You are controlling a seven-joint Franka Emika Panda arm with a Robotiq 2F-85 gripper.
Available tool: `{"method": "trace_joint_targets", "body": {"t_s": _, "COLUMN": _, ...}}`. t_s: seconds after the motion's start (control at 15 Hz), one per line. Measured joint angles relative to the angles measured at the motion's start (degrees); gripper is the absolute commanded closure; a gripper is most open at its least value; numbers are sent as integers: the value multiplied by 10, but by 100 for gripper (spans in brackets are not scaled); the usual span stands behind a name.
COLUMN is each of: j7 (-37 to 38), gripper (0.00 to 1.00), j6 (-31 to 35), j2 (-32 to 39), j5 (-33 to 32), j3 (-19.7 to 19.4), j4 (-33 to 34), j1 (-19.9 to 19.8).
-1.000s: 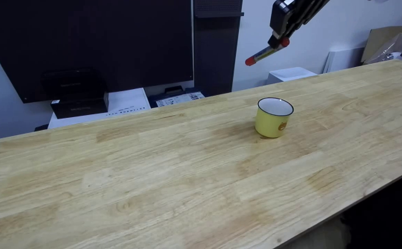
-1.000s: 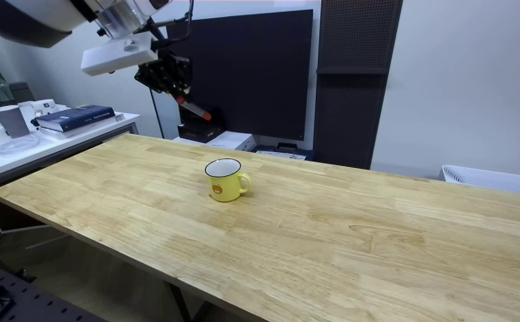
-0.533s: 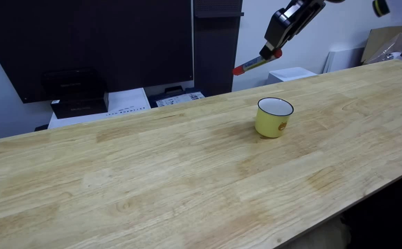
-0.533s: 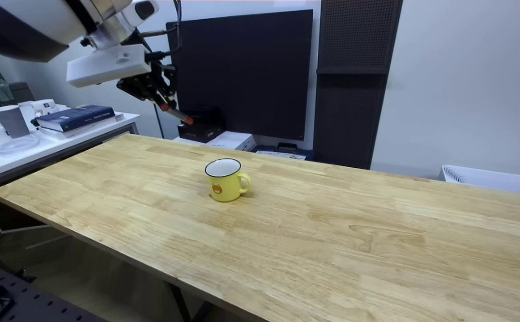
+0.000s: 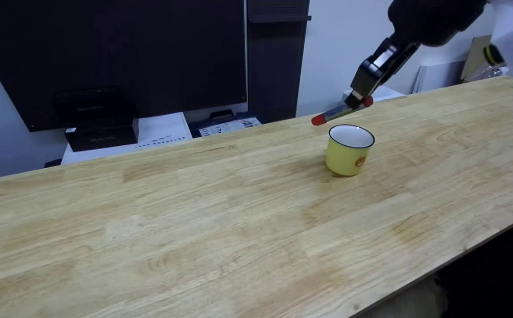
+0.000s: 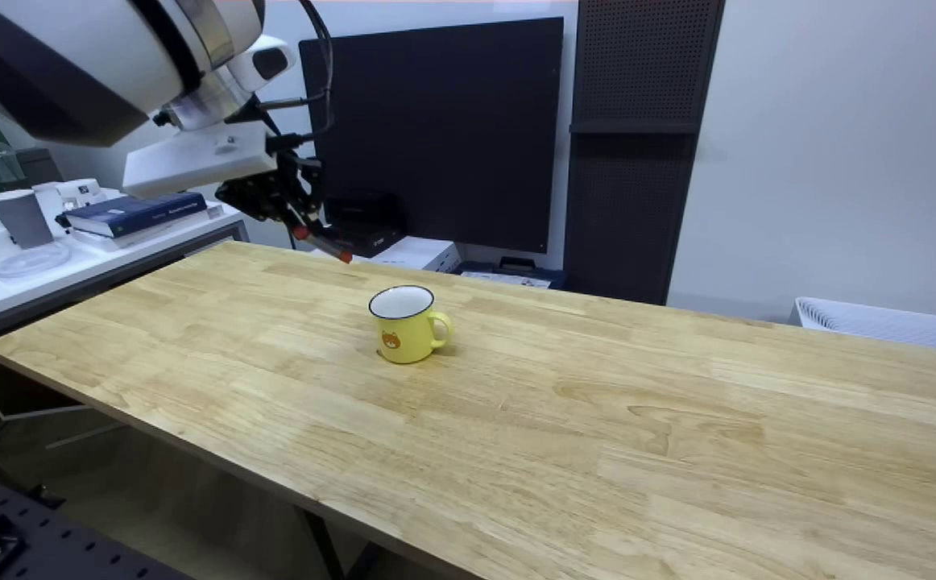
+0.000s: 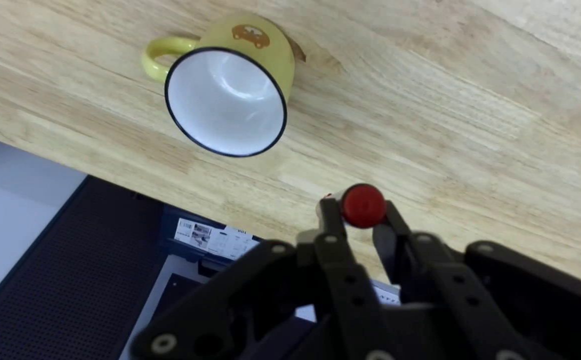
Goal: Remove the red marker from the yellow mug
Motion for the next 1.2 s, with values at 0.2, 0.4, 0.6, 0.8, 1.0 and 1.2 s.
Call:
{"method": "trace_joint_targets", "body": {"t_s": 0.2, "j7": 41, "gripper": 95, "j6": -2, "j2": 28, "j5": -38, "j3": -8, "j4": 1, "j1": 1}}
{"method": "trace_joint_targets", "body": {"t_s": 0.4, "j7": 78, "gripper": 95, "j6": -3, "j2": 58, "j5": -67, "j3": -13, "j4": 5, "j1": 5}}
{"method": "trace_joint_targets", "body": {"t_s": 0.6, "j7": 110, "gripper": 95, "j6": -3, "j2": 87, "j5": -87, "j3": -14, "j4": 14, "j1": 11}}
{"method": "trace_joint_targets", "body": {"t_s": 0.8, "j7": 136, "gripper": 95, "j6": -2, "j2": 116, "j5": -102, "j3": -14, "j4": 25, "j1": 17}}
{"method": "trace_joint_targets", "body": {"t_s": 1.0, "j7": 165, "gripper": 95, "j6": -2, "j2": 139, "j5": -124, "j3": -16, "j4": 35, "j1": 19}}
{"method": "trace_joint_targets", "body": {"t_s": 1.2, "j7": 192, "gripper": 95, "j6": -1, "j2": 159, "j5": -146, "j3": -20, "j4": 48, "j1": 19}}
